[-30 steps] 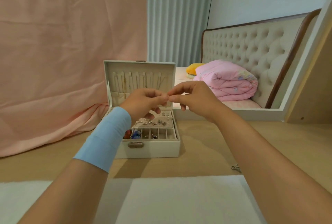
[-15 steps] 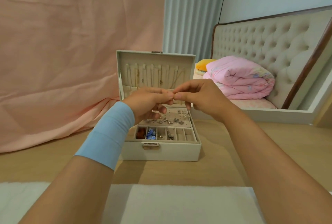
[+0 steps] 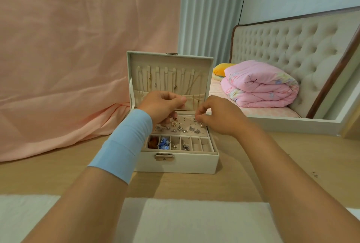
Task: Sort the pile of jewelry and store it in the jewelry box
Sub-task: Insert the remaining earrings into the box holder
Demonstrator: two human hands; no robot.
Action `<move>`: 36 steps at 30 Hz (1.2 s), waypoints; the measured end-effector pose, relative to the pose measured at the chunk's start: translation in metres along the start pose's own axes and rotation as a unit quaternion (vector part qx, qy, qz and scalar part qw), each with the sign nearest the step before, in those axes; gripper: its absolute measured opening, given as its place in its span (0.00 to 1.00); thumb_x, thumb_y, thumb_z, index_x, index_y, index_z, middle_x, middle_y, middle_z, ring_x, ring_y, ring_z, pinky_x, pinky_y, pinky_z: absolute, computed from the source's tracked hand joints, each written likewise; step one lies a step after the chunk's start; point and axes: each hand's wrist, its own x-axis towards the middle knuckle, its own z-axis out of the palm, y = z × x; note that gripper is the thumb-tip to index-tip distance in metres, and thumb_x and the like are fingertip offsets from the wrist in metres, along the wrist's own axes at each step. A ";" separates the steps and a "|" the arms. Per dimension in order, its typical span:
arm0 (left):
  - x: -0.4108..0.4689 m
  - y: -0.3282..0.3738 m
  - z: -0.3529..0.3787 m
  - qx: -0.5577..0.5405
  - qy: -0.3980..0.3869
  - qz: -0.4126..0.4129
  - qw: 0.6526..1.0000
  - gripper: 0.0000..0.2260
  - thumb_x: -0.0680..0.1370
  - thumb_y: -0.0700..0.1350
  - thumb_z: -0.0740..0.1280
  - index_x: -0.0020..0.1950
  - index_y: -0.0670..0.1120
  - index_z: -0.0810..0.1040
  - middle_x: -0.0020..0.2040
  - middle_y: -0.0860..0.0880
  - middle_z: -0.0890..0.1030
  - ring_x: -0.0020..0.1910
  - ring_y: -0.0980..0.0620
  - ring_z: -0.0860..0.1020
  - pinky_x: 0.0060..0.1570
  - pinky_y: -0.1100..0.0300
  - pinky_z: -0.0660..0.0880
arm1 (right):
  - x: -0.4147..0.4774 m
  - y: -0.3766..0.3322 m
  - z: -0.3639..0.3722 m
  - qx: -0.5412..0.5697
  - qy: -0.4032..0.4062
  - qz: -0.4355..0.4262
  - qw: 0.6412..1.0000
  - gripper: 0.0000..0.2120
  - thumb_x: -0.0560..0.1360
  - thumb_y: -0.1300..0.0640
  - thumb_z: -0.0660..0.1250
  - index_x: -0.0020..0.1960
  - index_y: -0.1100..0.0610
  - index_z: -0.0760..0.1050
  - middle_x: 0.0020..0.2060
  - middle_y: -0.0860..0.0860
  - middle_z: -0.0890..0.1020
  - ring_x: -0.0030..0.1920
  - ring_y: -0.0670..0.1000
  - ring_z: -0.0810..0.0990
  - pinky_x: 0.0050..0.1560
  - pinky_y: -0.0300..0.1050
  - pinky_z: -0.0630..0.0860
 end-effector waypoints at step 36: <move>-0.007 0.001 0.012 -0.062 0.032 0.005 0.998 0.09 0.73 0.53 0.74 0.50 0.50 0.86 0.44 0.49 0.86 0.36 0.55 0.80 0.33 0.61 0.74 | -0.002 -0.023 -0.017 0.299 0.103 -0.013 0.949 0.06 0.68 0.56 0.81 0.43 0.49 0.86 0.32 0.40 0.83 0.30 0.35 0.76 0.35 0.28 0.70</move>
